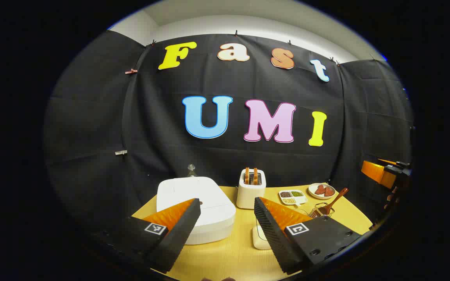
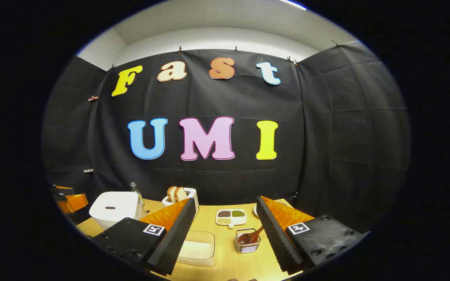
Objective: Close the left gripper, press the button to open the rice cooker; take a wooden spoon from the chopstick holder with the right hand, scoop a spoonful of rice and pour it into the rice cooker, then put the wooden spoon back into the chopstick holder.
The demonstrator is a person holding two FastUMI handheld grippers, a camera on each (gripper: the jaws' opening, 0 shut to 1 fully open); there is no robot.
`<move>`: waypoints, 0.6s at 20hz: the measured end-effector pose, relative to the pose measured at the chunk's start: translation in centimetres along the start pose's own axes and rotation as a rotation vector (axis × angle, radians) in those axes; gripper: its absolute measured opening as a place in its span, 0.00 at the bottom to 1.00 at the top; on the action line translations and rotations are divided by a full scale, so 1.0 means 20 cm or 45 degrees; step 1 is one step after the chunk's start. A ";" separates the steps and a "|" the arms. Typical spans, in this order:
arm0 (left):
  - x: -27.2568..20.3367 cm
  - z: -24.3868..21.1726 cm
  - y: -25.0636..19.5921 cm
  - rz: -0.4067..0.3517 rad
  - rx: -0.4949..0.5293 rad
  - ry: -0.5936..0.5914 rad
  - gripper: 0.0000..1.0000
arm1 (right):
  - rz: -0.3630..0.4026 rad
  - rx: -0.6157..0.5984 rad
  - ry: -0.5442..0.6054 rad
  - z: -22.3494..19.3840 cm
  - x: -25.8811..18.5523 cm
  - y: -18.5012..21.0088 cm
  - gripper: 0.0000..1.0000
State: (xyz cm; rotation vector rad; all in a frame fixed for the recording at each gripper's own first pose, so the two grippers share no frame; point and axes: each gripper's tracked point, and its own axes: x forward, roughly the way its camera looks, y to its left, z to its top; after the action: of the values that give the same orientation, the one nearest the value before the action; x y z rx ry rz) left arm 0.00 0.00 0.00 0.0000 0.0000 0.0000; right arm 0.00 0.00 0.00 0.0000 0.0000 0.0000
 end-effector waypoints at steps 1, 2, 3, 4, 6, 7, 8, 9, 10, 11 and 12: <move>0.00 0.01 0.01 0.003 0.000 -0.001 0.96 | -0.003 0.011 -0.002 0.01 0.00 0.00 0.98; 0.00 0.00 0.01 0.004 -0.001 -0.002 0.95 | -0.006 0.014 -0.006 0.01 0.01 -0.01 0.98; 0.00 0.01 0.01 0.004 -0.002 -0.004 0.95 | -0.009 0.010 -0.012 0.02 0.01 -0.02 0.98; 0.00 0.01 0.02 0.005 -0.001 -0.003 0.96 | -0.013 0.003 -0.017 0.03 0.01 -0.03 0.98; 0.01 0.01 0.04 0.012 0.000 -0.006 0.96 | -0.016 -0.002 -0.027 0.04 0.01 -0.04 0.98; 0.01 0.02 0.04 0.014 -0.002 -0.008 0.96 | -0.019 0.000 -0.030 0.04 0.01 -0.04 0.98; 0.01 0.02 0.04 0.016 -0.003 -0.008 0.96 | -0.020 0.002 -0.029 0.04 0.01 -0.05 0.98; 0.02 0.02 0.05 0.016 -0.003 -0.006 0.96 | -0.022 0.000 -0.026 0.04 0.01 -0.05 0.98; 0.02 0.02 0.05 0.014 -0.002 -0.004 0.96 | -0.024 -0.002 -0.022 0.03 0.00 -0.05 0.98; 0.03 0.02 0.05 0.013 -0.002 -0.003 0.96 | -0.025 -0.001 -0.017 0.02 0.00 -0.06 0.98; 0.03 0.01 0.05 0.013 0.000 0.001 0.96 | -0.025 0.001 -0.011 0.02 0.00 -0.06 0.98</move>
State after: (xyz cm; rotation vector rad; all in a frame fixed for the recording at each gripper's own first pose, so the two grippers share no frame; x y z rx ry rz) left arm 0.64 1.07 0.27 -0.0002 0.0006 0.0105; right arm -0.04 -1.17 0.38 0.0009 -0.0085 -0.0198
